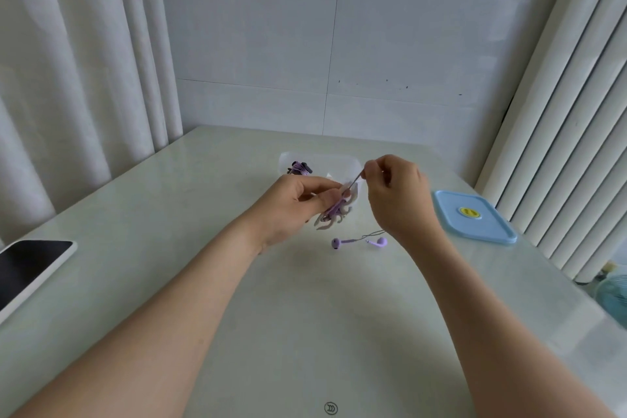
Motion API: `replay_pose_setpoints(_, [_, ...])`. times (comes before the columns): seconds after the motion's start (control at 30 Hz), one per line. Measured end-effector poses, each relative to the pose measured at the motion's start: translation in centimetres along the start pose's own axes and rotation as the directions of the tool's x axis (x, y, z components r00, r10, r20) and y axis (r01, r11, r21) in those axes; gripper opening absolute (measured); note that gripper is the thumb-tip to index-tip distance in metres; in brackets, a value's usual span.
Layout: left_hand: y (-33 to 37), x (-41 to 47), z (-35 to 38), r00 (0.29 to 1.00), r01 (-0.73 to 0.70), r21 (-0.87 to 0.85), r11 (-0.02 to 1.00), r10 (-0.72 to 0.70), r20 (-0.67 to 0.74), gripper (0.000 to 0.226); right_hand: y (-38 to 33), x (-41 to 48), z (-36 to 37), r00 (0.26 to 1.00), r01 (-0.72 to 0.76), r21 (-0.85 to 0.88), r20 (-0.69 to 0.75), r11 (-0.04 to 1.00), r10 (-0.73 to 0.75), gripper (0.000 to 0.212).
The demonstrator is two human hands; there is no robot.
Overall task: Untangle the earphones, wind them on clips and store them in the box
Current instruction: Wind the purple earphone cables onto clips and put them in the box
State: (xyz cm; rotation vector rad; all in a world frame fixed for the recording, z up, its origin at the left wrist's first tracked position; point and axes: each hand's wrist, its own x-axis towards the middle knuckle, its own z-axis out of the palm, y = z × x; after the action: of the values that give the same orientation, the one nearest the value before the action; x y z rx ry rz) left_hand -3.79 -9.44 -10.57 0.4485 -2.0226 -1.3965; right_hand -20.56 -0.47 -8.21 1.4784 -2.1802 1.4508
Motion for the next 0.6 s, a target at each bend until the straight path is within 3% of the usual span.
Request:
replay_pose_setpoints(0.13, [-0.2, 0.5, -0.4, 0.998, 0.008, -0.093, 0.996, -0.013, -0.059, 0.024, 1.3, 0.1, 0.4, 0.995, -0.055, -0.142, 0.078, 0.988, 0.067, 0.026])
replay_pose_setpoints(0.23, [-0.2, 0.9, -0.5, 0.987, 0.003, -0.249, 0.968, -0.042, -0.153, 0.025, 0.9, -0.5, 0.5, 0.957, -0.027, -0.153, 0.282, 0.988, 0.070, 0.029])
replay_pose_setpoints(0.4, [-0.5, 1.6, -1.1, 0.885, 0.061, -0.357, 0.932, -0.215, -0.412, 0.030, -1.0, -2.2, 0.7, 0.757, 0.047, -0.068, 0.653, 0.997, 0.009, 0.030])
replay_pose_setpoints(0.47, [-0.8, 1.6, -1.3, 0.856, 0.115, -0.305, 0.945, -0.250, -0.452, 0.036, -1.8, -2.7, 1.0, 0.717, 0.068, 0.067, 0.690, 0.995, -0.095, 0.029])
replay_pose_setpoints(0.6, [-0.9, 1.2, -1.2, 0.860, 0.168, -0.144, 0.975, -0.216, -0.463, 0.046, -2.5, -2.6, 0.7, 0.750, 0.064, 0.195, 0.637, 0.979, -0.176, 0.029])
